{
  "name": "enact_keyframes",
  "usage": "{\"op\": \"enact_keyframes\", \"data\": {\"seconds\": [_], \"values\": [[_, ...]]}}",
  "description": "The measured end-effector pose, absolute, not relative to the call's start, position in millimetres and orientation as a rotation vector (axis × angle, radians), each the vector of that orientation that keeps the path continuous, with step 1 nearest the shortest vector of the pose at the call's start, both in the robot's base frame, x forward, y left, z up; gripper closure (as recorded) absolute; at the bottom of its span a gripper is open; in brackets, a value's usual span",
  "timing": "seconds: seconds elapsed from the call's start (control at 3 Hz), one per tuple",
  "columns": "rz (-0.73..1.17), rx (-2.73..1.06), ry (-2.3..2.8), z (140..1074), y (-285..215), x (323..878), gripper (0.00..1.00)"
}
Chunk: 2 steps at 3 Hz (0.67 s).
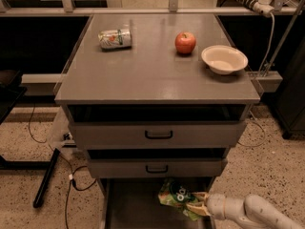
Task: Place green rice chip bag into bottom drawer
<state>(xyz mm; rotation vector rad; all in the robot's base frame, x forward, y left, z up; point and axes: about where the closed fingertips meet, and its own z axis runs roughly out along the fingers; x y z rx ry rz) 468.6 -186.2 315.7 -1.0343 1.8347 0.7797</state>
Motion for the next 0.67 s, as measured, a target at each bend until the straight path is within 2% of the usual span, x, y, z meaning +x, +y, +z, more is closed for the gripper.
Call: {"op": "enact_keyframes", "data": {"seconds": [0.67], "values": [[0.631, -1.172, 1.866, 268.7, -165.8, 479.2, 1.00]]}}
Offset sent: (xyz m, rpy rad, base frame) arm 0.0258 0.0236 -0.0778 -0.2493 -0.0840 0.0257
